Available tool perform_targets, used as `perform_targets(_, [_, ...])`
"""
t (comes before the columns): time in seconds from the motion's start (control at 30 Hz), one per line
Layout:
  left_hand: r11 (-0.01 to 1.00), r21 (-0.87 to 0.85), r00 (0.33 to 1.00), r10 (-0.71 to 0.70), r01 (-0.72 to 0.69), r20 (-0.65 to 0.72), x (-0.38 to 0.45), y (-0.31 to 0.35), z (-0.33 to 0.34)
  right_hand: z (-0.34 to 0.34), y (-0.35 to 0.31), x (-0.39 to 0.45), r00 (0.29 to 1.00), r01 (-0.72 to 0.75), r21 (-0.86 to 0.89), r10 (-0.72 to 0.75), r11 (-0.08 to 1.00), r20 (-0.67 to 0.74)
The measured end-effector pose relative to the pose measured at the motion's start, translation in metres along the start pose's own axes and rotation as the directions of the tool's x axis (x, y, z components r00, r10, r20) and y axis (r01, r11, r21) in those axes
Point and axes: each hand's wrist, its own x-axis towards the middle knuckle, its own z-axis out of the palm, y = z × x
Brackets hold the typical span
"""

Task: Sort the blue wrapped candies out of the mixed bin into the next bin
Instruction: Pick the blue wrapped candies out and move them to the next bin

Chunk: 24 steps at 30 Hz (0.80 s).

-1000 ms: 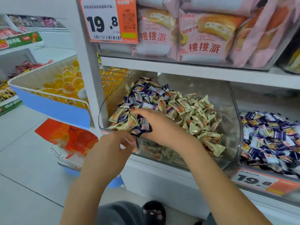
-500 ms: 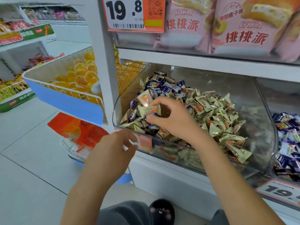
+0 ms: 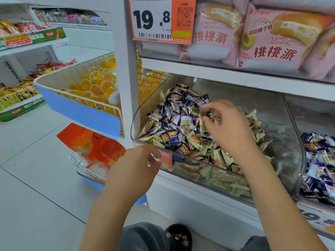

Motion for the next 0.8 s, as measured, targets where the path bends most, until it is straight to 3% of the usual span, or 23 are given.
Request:
perform_targets(0.07, [1.0,-0.008,1.0,0.002,-0.002,0.001,0.0,0.001,0.001,0.008,-0.019,-0.006,0.938,-0.004,0.211,-0.069,0.978,0.34])
perform_targets(0.1, [1.0,-0.005,1.0,0.005,-0.005,0.002,0.0,0.001,0.001,0.015,-0.024,-0.008,0.885,-0.008,0.207,-0.09,0.978,0.457])
perform_targets(0.17, [1.0,-0.005,1.0,0.011,-0.011,0.004,0.0,0.002,0.002,0.034,-0.024,-0.011,0.827,0.039,0.058,-0.065,0.998,0.558])
perform_targets(0.23, [1.0,0.002,1.0,0.015,-0.015,0.004,0.0,0.002,0.003,0.048,-0.024,-0.013,0.821,0.045,-0.063,-0.001,0.997,0.57])
perform_targets(0.37, [0.997,0.074,1.0,0.012,-0.012,0.003,0.002,-0.002,0.001,0.058,-0.027,-0.017,0.792,0.073,-0.128,0.02,0.989,0.61])
perform_targets(0.5, [0.996,0.092,1.0,0.008,-0.009,0.013,0.001,-0.003,0.0,0.047,-0.022,-0.012,0.809,0.127,-0.07,-0.063,0.989,0.584])
perform_targets(0.63, [0.995,0.095,1.0,0.021,-0.021,0.009,0.003,-0.003,0.001,0.041,-0.019,-0.007,0.743,-0.052,0.097,-0.027,0.994,0.669])
perform_targets(0.7, [0.996,0.085,1.0,0.028,-0.028,0.006,0.004,-0.002,0.002,0.042,-0.02,-0.005,0.715,-0.103,0.095,0.007,0.99,0.699])
perform_targets(0.8, [0.998,0.065,1.0,0.022,-0.022,0.0,0.006,-0.002,0.003,0.047,-0.023,-0.005,0.727,-0.044,0.051,-0.004,0.998,0.687])
